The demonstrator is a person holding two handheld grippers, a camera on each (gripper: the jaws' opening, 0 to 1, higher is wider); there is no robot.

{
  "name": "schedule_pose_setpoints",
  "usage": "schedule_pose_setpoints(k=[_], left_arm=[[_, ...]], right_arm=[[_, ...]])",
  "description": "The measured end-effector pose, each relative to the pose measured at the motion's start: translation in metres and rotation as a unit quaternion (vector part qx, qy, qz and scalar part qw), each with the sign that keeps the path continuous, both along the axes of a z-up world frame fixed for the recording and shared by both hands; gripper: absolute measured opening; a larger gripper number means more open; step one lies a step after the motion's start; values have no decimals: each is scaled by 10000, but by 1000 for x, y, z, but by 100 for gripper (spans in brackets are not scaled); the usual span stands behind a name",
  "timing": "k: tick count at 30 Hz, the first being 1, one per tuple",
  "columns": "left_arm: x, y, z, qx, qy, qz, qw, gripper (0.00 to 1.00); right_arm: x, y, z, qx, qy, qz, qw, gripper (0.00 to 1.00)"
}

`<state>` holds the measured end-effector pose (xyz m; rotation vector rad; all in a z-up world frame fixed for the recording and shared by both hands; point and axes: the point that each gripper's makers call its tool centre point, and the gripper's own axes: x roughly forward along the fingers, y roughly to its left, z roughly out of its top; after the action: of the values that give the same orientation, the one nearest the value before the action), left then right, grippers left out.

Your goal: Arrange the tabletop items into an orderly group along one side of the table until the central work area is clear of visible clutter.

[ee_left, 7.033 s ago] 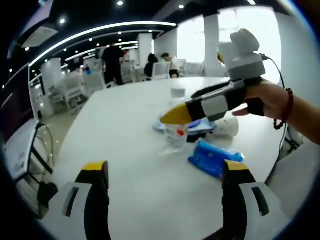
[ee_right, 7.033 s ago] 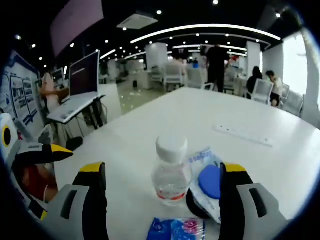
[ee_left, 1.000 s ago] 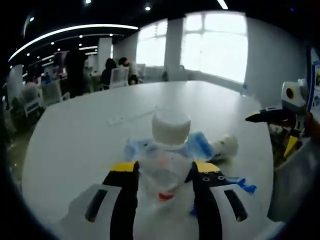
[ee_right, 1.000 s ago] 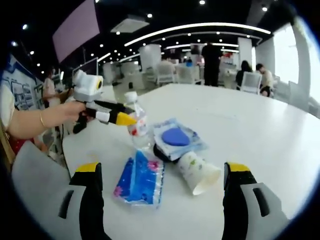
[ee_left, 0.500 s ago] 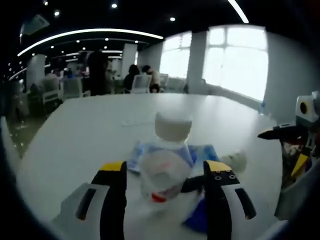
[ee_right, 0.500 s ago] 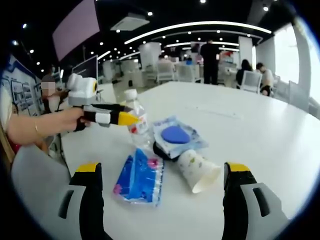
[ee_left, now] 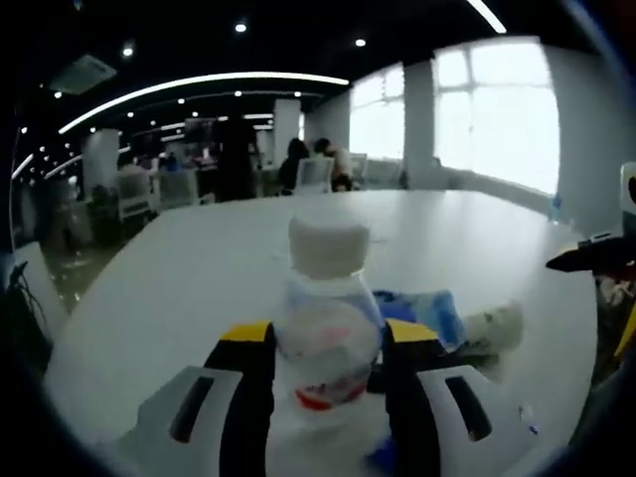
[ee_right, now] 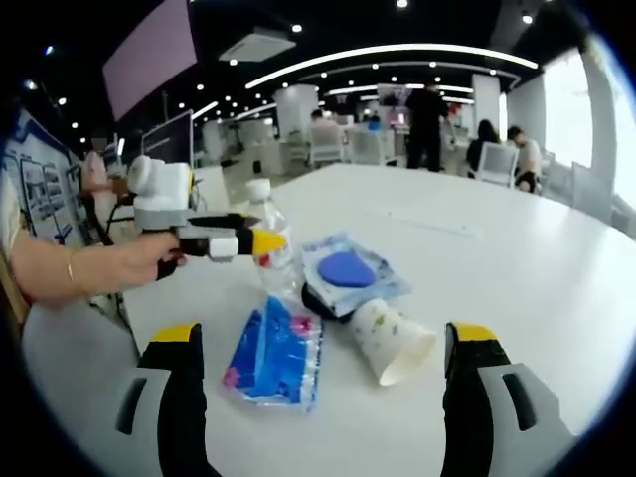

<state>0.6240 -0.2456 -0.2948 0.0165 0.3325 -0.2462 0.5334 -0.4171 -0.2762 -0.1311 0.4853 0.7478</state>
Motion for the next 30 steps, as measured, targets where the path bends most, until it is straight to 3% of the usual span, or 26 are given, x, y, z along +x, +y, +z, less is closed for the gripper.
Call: schedule_pose_setpoints(k=[4, 7, 14, 30], left_arm=[[0, 0, 0, 21, 5, 24, 10000, 39], [0, 4, 2, -302, -16, 138, 9994, 39], [6, 17, 17, -207, -159, 113, 9996, 39], [47, 91, 37, 54, -295, 243, 9993, 39]], right_arm=[[-1, 0, -2, -64, -1, 40, 10000, 100], [-1, -1, -2, -65, 5, 30, 10000, 100], [0, -1, -3, -63, 22, 26, 10000, 100], [1, -6, -12, -96, 122, -62, 9999, 100]])
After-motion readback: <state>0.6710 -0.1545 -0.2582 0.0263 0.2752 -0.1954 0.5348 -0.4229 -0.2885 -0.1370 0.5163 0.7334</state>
